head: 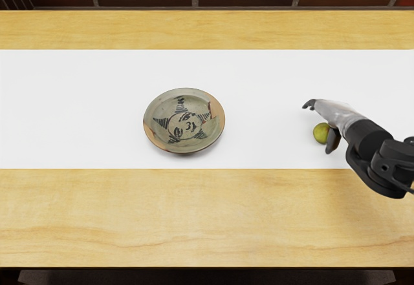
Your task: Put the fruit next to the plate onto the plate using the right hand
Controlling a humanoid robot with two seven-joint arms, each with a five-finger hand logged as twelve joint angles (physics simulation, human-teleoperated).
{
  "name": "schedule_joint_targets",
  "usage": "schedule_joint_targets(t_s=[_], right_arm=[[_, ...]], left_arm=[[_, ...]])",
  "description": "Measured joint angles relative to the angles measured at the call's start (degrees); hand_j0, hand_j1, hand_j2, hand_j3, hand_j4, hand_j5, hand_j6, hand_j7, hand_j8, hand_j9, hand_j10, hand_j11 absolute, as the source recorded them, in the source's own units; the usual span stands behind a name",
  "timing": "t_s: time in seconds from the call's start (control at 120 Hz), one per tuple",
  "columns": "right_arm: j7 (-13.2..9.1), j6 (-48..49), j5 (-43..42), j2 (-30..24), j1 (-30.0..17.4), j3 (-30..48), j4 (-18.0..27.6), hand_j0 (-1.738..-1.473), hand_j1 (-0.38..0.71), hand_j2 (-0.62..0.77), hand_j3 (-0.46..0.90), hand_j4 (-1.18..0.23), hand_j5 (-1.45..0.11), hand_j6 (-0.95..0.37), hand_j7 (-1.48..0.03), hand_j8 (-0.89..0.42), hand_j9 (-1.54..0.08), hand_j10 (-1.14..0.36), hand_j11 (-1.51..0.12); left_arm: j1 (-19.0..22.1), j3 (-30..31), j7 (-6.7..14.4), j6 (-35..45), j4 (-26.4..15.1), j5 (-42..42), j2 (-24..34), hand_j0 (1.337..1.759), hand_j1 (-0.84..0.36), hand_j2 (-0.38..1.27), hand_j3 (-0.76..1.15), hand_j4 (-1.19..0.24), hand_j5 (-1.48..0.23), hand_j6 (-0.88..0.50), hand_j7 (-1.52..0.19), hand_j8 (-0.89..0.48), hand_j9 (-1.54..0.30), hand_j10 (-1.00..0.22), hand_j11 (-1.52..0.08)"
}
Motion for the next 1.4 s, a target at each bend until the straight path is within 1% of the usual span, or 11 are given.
schedule_joint_targets(t_s=[0.242, 0.45, 0.525, 0.642, 0.9, 1.025, 1.175, 1.25, 1.4], right_arm=[[0.0, -1.31, 0.0, 0.01, -0.1, -0.69, 0.0, -1.658, 0.06, -0.07, 0.0, -0.35, -0.45, -0.35, -0.45, -0.35, -0.45, -0.35, -0.45], [0.0, -1.51, 0.0, 0.0, -0.13, -0.77, 0.01, -1.658, 0.19, -0.06, 0.0, -0.47, -0.61, -0.47, -0.6, -0.47, -0.61, -0.47, -0.61], [0.0, -1.53, -0.02, 0.0, -0.24, -0.76, 0.01, -1.657, 0.22, -0.03, 0.0, -0.5, -0.65, -0.5, -0.65, -0.44, -0.65, -0.5, -0.65], [0.0, -1.53, -0.06, -0.03, -0.32, -0.74, 0.0, -1.656, 0.23, 0.01, 0.0, -0.54, -0.7, -0.54, -0.69, -0.42, -0.71, -0.53, -0.71], [-0.03, -1.61, 0.29, -0.05, -0.31, -0.5, -0.13, -1.654, 0.25, 0.05, 0.0, -0.57, -0.78, -0.51, -0.75, -0.39, -0.77, -0.57, -0.77], [-0.04, -1.61, 0.55, -0.01, -0.19, -0.23, -0.24, -1.654, 0.27, 0.09, 0.0, -0.58, -0.83, -0.5, -0.79, -0.37, -0.81, -0.55, -0.81], [-0.04, -1.53, 0.83, 0.01, 0.11, -0.06, -0.28, -1.652, 0.31, 0.14, 0.0, -0.62, -0.92, -0.45, -0.86, -0.32, -0.9, -0.51, -0.9], [-0.05, -1.53, 0.89, 0.19, 0.33, 0.01, -0.4, -1.652, 0.31, 0.18, 0.0, -0.64, -0.96, -0.44, -0.89, -0.3, -0.93, -0.5, -0.93], [-0.05, -1.09, 1.51, 1.66, 2.04, 0.04, -1.21, -1.651, 0.31, 0.2, 0.0, -0.66, -1.01, -0.42, -0.92, -0.27, -0.99, -0.49, -0.97]], left_arm=[[0.0, 0.0, 0.0, 0.0, -0.02, 0.0, 0.0, 1.658, 0.35, 0.0, 0.0, 0.0, 0.0, 0.0, 0.0, 0.0, 0.0, 0.0, 0.0], [0.0, 0.0, 0.0, 0.0, -0.02, 0.0, 0.0, 1.658, 0.35, 0.0, 0.0, 0.0, 0.0, 0.0, 0.0, 0.0, 0.0, 0.0, 0.0], [0.0, 0.0, 0.0, 0.0, -0.03, 0.0, 0.0, 1.658, 0.35, 0.0, 0.0, 0.0, 0.0, 0.0, 0.0, 0.0, 0.0, 0.0, 0.0], [0.0, 0.0, 0.0, 0.0, -0.03, 0.0, 0.0, 1.658, 0.35, 0.0, 0.0, 0.0, 0.0, 0.0, 0.0, 0.0, 0.0, 0.0, 0.0], [0.0, 0.0, 0.0, 0.0, -0.01, 0.0, 0.0, 1.658, 0.35, 0.0, 0.0, 0.0, 0.0, 0.0, 0.0, 0.0, 0.0, 0.0, 0.0], [0.0, 0.0, 0.0, 0.0, -0.02, 0.0, 0.0, 1.658, 0.35, 0.0, 0.0, 0.0, 0.0, 0.0, 0.0, 0.0, 0.0, 0.0, 0.0], [0.0, 0.0, 0.0, 0.0, -0.04, 0.0, 0.0, 1.658, 0.35, 0.0, 0.0, 0.0, 0.0, 0.0, 0.0, 0.0, 0.0, 0.0, 0.0], [0.0, 0.0, 0.0, 0.0, -0.02, 0.0, 0.0, 1.658, 0.35, 0.0, 0.0, 0.0, 0.0, 0.0, 0.0, 0.0, 0.0, 0.0, 0.0], [0.0, 0.0, 0.0, 0.0, -0.02, 0.0, 0.0, 1.658, 0.35, 0.0, 0.0, 0.0, 0.0, 0.0, 0.0, 0.0, 0.0, 0.0, 0.0]])
